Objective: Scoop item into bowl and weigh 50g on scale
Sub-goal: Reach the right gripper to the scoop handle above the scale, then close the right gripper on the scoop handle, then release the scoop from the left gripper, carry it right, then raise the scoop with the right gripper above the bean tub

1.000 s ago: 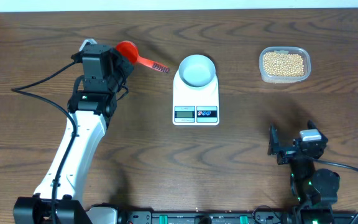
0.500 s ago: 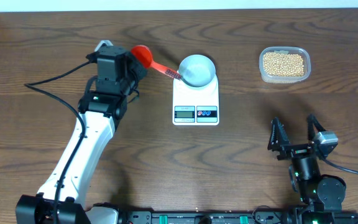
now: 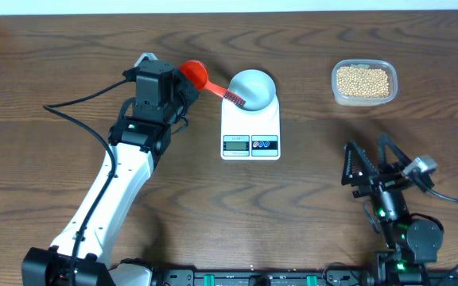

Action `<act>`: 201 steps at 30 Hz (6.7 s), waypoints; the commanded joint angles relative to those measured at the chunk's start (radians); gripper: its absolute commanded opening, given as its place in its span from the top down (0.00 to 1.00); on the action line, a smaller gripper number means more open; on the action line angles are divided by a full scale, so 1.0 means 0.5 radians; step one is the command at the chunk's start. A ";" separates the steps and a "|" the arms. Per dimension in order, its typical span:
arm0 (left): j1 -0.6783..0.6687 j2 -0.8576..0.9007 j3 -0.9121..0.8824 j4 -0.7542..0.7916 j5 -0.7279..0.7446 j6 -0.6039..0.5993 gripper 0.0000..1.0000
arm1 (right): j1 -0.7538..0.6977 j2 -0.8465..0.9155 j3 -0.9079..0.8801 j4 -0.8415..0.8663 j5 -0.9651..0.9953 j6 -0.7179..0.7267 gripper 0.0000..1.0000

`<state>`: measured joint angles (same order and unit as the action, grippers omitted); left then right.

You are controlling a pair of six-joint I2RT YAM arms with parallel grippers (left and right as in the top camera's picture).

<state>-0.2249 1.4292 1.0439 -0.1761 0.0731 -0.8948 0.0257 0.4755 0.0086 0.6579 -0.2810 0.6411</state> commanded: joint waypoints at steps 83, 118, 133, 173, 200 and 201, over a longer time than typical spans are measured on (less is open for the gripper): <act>-0.178 -0.037 0.054 -0.005 0.518 -0.241 0.93 | 0.685 2.339 1.390 0.685 -1.064 0.086 0.98; -0.178 -0.037 0.048 -0.021 0.519 -0.240 0.76 | 0.680 2.339 1.390 0.641 -0.899 0.020 0.99; -0.170 -0.155 0.049 0.071 0.496 0.366 0.76 | 0.678 2.338 1.398 0.623 -0.706 -0.336 0.99; -0.170 -0.154 0.048 -0.006 -0.074 0.369 0.28 | -0.172 0.875 1.449 -1.642 -0.511 -0.716 0.99; -0.170 -0.154 0.045 -0.139 -0.240 0.369 0.02 | -0.168 1.325 1.449 -0.935 -0.778 -0.461 0.99; -0.170 -0.154 0.045 -0.140 -0.240 0.369 0.02 | -0.169 1.369 1.449 -0.849 -0.809 -0.430 0.99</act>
<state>-0.3107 1.3579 1.0443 -0.2432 -0.0086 -0.7242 -0.0563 1.1229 0.7254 0.1741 -0.6189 0.3721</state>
